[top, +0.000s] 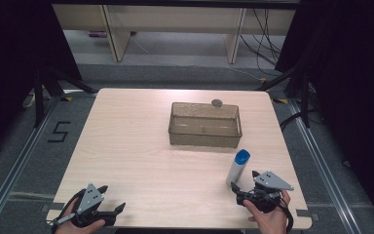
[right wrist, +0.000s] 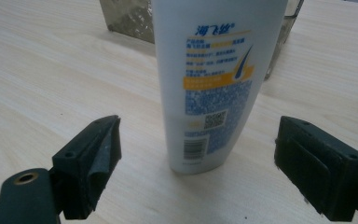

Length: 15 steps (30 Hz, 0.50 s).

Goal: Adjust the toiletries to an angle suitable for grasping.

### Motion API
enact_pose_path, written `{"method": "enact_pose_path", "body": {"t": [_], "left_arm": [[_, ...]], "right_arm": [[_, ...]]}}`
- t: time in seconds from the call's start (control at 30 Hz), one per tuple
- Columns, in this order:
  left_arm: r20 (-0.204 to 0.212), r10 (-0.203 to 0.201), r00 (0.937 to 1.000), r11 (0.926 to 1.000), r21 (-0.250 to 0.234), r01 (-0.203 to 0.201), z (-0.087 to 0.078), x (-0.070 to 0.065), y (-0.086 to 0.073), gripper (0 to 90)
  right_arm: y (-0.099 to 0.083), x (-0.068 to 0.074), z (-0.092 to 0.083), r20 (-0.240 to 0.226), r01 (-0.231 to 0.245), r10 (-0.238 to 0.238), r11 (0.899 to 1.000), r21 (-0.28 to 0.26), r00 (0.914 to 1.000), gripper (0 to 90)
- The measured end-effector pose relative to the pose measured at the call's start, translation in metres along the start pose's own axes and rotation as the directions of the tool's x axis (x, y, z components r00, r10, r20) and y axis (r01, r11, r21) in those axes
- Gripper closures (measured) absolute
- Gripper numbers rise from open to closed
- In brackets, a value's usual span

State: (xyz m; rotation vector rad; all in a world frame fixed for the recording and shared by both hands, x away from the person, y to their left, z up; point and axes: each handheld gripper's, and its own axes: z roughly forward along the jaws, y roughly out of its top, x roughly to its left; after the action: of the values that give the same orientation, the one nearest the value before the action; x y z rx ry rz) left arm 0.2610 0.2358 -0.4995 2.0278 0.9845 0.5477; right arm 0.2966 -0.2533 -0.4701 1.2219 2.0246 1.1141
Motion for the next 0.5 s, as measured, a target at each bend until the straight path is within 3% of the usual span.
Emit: {"method": "enact_pose_path", "body": {"t": [0.07, 0.33, 0.43, 0.47, 0.5], "left_arm": [[0.002, 0.002, 1.0000, 1.0000, -0.003, -0.002, 0.000, 0.000, 0.000, 16.6], [0.003, 0.013, 0.9999, 0.9999, 0.000, -0.013, 0.000, 0.000, 0.000, 16.7], [0.003, 0.012, 0.9999, 0.9999, 0.002, -0.012, 0.000, 0.000, 0.000, 16.6], [0.003, 0.009, 1.0000, 1.0000, 0.001, -0.009, 0.000, 0.000, 0.000, 16.7], [0.002, 0.011, 0.9999, 0.9999, 0.000, -0.011, 0.000, 0.000, 0.000, 16.6]], "right_arm": [[0.001, 0.001, 0.002, -0.008, -0.027, 0.027, 1.000, 0.005, 0.9996, 15.7], [0.004, 0.001, 0.008, 0.010, -0.017, 0.017, 1.000, 0.003, 0.9998, 15.8], [0.005, 0.001, 0.011, 0.016, -0.031, 0.031, 1.000, 0.000, 0.9994, 15.9], [0.006, 0.005, 0.011, 0.019, -0.067, 0.066, 0.998, 0.012, 0.9976, 16.0], [0.006, 0.002, 0.013, 0.015, -0.040, 0.040, 0.999, -0.003, 0.9991, 16.0]]}}
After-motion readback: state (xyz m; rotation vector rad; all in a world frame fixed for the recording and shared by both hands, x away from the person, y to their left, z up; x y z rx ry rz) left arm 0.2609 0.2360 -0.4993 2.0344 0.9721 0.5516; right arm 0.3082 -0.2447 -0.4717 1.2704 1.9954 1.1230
